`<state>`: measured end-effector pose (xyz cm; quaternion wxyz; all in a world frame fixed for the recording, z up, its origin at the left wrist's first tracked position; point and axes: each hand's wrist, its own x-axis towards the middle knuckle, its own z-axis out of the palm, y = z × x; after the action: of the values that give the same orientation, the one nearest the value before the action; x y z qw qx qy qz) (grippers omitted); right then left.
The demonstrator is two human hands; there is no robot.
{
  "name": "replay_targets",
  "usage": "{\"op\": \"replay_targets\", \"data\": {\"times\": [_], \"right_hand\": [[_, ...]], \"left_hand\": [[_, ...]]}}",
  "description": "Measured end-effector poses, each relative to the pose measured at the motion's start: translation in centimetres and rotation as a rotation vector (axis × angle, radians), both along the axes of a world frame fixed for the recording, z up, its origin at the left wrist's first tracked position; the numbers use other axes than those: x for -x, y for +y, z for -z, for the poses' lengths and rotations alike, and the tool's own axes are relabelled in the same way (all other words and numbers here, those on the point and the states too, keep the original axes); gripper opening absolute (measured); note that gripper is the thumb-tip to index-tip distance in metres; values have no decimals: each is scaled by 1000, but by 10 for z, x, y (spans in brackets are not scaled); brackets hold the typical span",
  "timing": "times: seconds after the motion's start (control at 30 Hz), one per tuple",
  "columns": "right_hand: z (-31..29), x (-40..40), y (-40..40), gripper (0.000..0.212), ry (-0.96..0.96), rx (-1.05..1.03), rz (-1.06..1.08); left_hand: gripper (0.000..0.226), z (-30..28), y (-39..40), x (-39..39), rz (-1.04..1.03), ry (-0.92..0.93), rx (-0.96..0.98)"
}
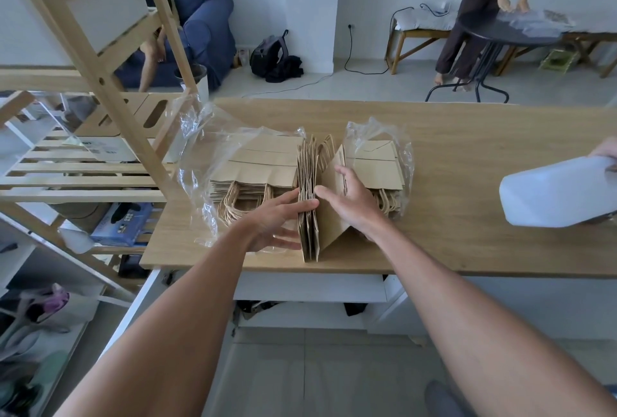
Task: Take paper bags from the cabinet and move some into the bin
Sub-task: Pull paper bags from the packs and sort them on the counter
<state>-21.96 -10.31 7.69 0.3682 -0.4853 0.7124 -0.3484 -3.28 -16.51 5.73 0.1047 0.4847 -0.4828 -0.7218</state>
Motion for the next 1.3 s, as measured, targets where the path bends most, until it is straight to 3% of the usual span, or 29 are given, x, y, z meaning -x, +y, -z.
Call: {"op": "replay_targets", "data": {"times": [0.13, 0.27, 0.37, 0.5, 0.8, 0.97, 1.2, 1.3], "right_hand": [[4, 4, 0, 69, 15, -14, 45], [6, 4, -2, 82, -19, -21, 28], [7, 5, -4, 76, -33, -10, 49], [7, 3, -5, 91, -65, -17, 34], [8, 3, -11, 44, 31, 60, 29], [6, 2, -15, 67, -45, 4, 1], [7, 5, -13, 46, -13, 62, 8], [5, 1, -13, 63, -49, 39, -23]], "left_hand": [[107, -1, 1, -1, 2, -1, -3], [106, -2, 2, 0, 1, -6, -8], [103, -3, 4, -1, -8, -4, -2], [104, -5, 5, -1, 2, 0, -2], [99, -6, 6, 1, 15, -16, 16], [103, -7, 7, 2, 19, -14, 11], [109, -4, 7, -1, 2, 6, -8], [111, -5, 8, 0, 8, 7, -8]]}}
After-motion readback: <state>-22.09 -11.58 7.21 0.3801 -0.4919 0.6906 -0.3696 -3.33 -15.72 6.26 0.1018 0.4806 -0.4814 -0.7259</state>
